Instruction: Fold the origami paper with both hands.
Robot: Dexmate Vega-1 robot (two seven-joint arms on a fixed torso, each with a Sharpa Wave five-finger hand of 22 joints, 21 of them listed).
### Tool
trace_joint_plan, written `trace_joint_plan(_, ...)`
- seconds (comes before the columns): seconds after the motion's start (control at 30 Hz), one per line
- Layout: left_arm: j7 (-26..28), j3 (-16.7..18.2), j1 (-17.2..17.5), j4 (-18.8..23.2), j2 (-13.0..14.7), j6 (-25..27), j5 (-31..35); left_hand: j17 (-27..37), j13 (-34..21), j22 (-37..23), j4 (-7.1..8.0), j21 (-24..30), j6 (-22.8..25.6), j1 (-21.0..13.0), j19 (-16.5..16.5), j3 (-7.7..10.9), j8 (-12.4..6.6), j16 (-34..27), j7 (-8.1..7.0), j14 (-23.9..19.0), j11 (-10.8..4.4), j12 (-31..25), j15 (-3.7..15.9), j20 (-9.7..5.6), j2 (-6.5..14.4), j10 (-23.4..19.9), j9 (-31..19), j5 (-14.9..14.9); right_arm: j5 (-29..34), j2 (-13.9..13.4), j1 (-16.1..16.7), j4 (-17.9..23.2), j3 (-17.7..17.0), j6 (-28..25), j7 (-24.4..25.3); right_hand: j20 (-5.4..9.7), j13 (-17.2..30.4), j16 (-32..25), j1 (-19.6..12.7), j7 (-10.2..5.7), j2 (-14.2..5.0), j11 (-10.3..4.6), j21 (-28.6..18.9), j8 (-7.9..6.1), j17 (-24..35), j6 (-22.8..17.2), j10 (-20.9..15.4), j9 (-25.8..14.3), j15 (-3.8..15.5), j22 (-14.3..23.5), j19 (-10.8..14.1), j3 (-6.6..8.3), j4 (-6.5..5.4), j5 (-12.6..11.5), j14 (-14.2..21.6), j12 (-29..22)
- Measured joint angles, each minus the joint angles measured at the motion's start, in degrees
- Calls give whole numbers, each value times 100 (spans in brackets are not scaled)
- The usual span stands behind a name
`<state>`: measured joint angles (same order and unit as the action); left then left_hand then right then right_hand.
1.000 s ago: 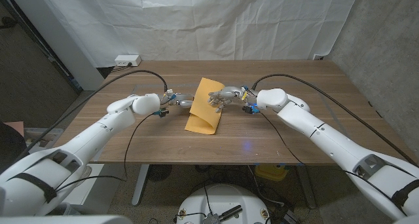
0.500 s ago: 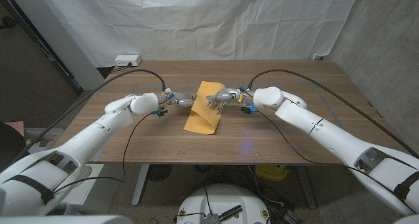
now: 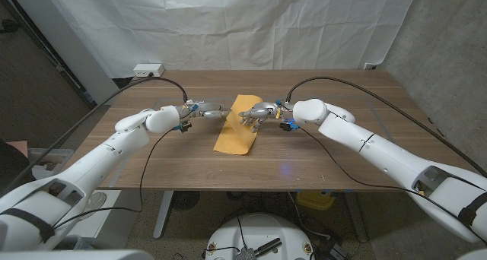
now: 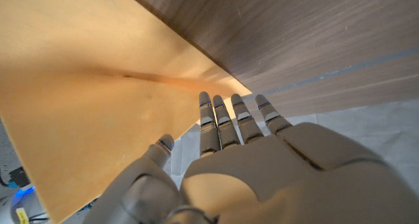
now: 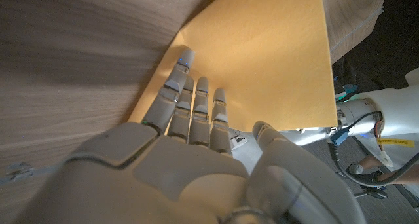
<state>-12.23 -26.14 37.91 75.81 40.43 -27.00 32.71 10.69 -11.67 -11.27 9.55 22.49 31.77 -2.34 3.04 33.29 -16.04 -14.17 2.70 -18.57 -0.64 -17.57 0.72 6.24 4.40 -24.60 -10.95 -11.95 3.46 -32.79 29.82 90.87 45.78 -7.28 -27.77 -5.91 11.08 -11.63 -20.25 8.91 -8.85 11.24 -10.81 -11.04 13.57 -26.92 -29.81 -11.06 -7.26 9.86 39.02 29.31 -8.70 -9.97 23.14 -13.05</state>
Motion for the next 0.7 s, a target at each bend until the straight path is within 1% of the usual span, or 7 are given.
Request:
trace_joint_plan(0.13, 571, 115, 77, 11, 34, -261, 152, 200, -203, -56, -143, 181, 1045, -142, 345, 200, -463, -320, 191, -854, 27, -364, 84, -84, 100, -986, -182, 135, 3, 0, -33, -43, 26, 40, 0, 9, 0, 0, 23, 0, -23, 0, -1, 0, -27, 0, 0, 0, 0, 0, -9, -18, -18, 0, 0, 0)
trace_joint_plan(0.2, 869, 150, 91, -20, 36, -412, 237, 384, -339, -84, -241, 270, 1338, -252, 472, 214, -689, -519, 256, -1143, 49, -553, 88, -104, 137, -1328, -293, 158, 4, 1, -42, -56, 36, 58, -1, 9, 0, 0, 25, 0, -20, 0, -1, 0, -27, 0, 0, 0, 0, -1, -9, -24, -24, 0, 0, 0)
trace_joint_plan(0.3, 1366, 190, 97, -112, 31, -681, 402, 585, -487, -113, -332, 343, 1493, -346, 566, 213, -881, -705, 294, -1333, 71, -732, 80, -80, 171, -1558, -415, 179, 2, 1, -52, -66, 46, 69, -2, 9, 0, 0, 45, 0, 0, -24, -1, 0, -27, 0, -23, 0, 0, 0, -8, -23, -24, 0, 0, 0)
trace_joint_plan(0.37, 1684, 219, 86, -255, 5, -839, 499, 738, -622, -147, -422, 394, 1338, -465, 566, 222, -902, -757, 240, -1318, 63, -794, 64, -80, 206, -1523, -513, 179, -4, 0, -53, -69, 49, 76, -3, 9, 0, 0, 45, 0, 0, -23, -1, 0, -27, 0, -23, 0, -1, 0, -8, -24, -24, -23, 0, 0)
trace_joint_plan(0.47, 2094, 247, 50, -373, -21, -1022, 595, 807, -813, -194, -449, 450, 528, -492, 480, 253, -713, -492, 10, -782, 21, -690, 104, -127, 212, -868, -581, 179, -14, -11, -53, -69, 49, 82, -3, 9, 0, 0, 76, 0, -31, -23, 0, 0, -27, 0, -23, 2, 3, 0, -8, -23, -24, -23, 3, 0)
trace_joint_plan(0.6, 2213, 257, 19, -413, -33, -1039, 575, 496, -706, -186, -277, 409, -337, -488, 102, 388, -187, 3, -159, -91, -87, -219, 121, -184, 212, -39, -328, 179, -21, -33, -49, -51, 49, 84, 10, 9, 0, 0, 76, 0, -31, -23, 0, 0, -26, 0, -22, 14, 30, 0, -8, -23, -24, -23, 30, 0)
trace_joint_plan(0.7, 2042, 254, -26, -414, -37, -923, 463, 300, -565, -154, -100, 316, -665, -264, -173, 351, 93, 215, -228, 231, -156, 34, 130, -125, 218, 295, -162, 177, -29, -46, -32, -35, 40, 91, 30, 8, 0, 0, 76, 0, -31, -22, 2, 0, -53, 0, -22, 14, 30, 0, -8, -23, -23, -23, 30, 0)
